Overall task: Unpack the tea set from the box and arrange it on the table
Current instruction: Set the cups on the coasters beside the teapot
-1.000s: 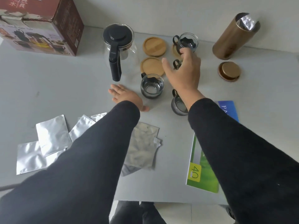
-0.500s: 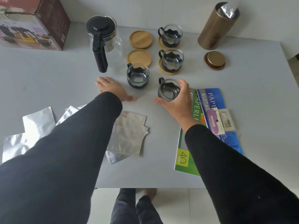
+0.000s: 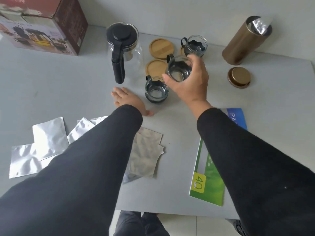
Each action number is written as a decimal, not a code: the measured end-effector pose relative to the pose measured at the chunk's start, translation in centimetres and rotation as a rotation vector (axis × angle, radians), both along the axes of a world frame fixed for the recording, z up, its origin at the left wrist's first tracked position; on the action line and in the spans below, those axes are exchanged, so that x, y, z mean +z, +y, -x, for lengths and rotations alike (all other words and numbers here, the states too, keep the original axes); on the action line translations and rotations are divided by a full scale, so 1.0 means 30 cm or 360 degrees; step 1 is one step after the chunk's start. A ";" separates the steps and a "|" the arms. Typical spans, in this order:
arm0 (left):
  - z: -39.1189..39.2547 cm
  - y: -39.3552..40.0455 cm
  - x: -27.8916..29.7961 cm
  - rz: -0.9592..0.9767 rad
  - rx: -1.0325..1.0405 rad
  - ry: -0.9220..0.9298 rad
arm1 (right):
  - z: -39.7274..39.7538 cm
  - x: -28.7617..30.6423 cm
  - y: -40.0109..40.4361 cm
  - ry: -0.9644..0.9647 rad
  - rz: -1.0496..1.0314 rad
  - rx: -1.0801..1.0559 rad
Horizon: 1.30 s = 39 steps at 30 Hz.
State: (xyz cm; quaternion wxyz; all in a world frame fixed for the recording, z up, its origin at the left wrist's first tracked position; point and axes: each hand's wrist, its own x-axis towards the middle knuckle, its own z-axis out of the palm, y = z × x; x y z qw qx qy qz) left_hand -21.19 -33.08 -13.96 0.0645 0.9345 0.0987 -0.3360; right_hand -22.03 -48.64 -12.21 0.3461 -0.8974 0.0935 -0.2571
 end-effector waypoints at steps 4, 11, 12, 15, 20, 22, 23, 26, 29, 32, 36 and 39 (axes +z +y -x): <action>-0.023 -0.009 -0.007 -0.0003 0.0031 0.0066 | -0.194 0.024 0.026 0.0155 -0.0045 0.0078; -0.047 -0.014 -0.046 0.0050 0.0084 0.0110 | -0.454 -0.018 0.023 0.0475 -0.0143 -0.0021; -0.047 -0.015 -0.049 0.0060 0.0084 0.0110 | -0.476 -0.021 0.019 0.0511 -0.0140 -0.0030; -0.051 -0.018 -0.055 0.0040 0.0088 0.0118 | -0.524 -0.024 0.013 0.0614 -0.0130 -0.0008; -0.057 -0.020 -0.051 0.0035 0.0087 0.0140 | -0.566 -0.044 0.032 0.0666 -0.0132 0.0026; -0.057 -0.021 -0.050 0.0026 0.0091 0.0138 | -0.573 -0.058 0.040 0.0684 -0.0149 0.0037; -0.057 -0.020 -0.050 0.0029 0.0095 0.0138 | -0.573 -0.065 0.042 0.0690 -0.0156 0.0037; -0.054 -0.019 -0.051 0.0048 0.0107 0.0129 | -0.576 -0.079 0.036 0.0693 -0.0176 0.0012; -0.054 -0.021 -0.051 0.0054 0.0103 0.0132 | -0.571 -0.073 0.029 0.0721 -0.0158 0.0054; -0.059 -0.016 -0.044 0.0035 0.0062 0.0149 | -0.532 -0.055 0.033 0.0588 -0.0065 0.0061; -0.059 0.003 -0.035 0.0050 -0.0043 0.0111 | -0.415 -0.044 0.067 0.0139 -0.0034 -0.0025; -0.046 0.013 -0.032 0.0079 -0.0043 0.0063 | -0.287 -0.053 0.100 0.0017 -0.0111 0.0035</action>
